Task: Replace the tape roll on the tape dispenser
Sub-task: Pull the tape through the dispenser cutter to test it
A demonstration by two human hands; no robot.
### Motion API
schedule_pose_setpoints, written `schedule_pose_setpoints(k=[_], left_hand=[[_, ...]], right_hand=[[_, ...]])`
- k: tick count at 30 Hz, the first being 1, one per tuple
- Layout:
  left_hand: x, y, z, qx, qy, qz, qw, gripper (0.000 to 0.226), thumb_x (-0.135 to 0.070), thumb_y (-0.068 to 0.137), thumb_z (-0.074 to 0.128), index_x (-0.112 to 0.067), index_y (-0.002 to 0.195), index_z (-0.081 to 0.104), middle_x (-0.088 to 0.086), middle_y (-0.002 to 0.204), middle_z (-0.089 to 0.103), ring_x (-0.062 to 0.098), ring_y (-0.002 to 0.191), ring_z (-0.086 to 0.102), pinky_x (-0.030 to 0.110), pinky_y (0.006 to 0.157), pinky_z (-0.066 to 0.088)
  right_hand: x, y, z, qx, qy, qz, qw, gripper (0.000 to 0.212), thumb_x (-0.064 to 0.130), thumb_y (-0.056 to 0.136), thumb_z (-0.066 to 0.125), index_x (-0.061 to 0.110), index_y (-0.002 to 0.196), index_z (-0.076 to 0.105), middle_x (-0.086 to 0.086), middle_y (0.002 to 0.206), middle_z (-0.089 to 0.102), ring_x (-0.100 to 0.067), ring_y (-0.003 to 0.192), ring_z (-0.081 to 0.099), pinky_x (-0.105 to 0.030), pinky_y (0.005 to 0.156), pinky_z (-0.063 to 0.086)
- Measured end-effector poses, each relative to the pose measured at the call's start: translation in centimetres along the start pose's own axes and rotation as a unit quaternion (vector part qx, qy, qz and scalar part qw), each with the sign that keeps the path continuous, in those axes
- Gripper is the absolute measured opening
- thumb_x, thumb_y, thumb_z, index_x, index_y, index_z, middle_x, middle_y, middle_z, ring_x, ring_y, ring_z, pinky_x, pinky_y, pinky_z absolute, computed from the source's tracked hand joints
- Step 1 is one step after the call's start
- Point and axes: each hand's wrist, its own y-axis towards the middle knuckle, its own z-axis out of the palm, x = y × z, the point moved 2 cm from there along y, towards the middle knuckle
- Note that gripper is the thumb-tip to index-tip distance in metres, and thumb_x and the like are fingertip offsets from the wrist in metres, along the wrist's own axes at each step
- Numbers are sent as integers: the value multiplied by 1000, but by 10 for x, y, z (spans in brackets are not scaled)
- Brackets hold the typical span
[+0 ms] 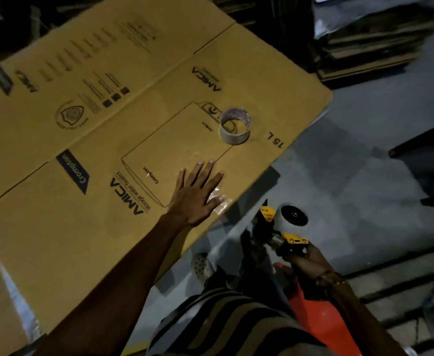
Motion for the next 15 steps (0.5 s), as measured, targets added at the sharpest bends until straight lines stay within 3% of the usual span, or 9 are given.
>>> schedule_pose_setpoints(k=[2,5,8,11,15], left_hand=[[-3,0,-1,-2,-10,-4,1000,69,-67,98,23,-36,158,13,-4,169,-7,24,156,-8,56,122,-1],[-9,1,-9,3,-23,-5,1000,69,-61,97,30,-29,157,25,3,169,3,30,156,1,55,122,6],[-17,-2,-17,-26,-35,37,998,55,-51,95,45,-22,141,52,11,162,30,37,150,23,55,118,25],[-25,-6,-22,-65,-77,79,992,35,-39,96,50,-21,120,68,7,142,54,33,132,45,47,103,43],[-44,-11,-32,-45,-205,116,971,26,-23,98,53,-13,111,72,5,111,69,27,101,64,40,82,52]], right_hand=[[23,-22,-1,31,32,-22,999,10,12,76,81,12,84,76,-1,72,74,-19,63,67,-28,66,53],[37,-41,-2,64,82,-5,995,7,7,81,78,7,88,77,-15,66,62,-24,55,57,-31,58,44],[41,-62,-2,73,101,32,992,10,0,87,72,6,95,72,-11,53,51,-18,32,44,-19,39,35],[45,-77,1,85,128,41,987,33,12,74,75,5,105,68,-7,52,51,-15,31,43,-16,35,33],[51,-82,1,76,108,42,990,14,2,93,64,8,105,67,-12,59,51,-19,33,44,-18,36,35]])
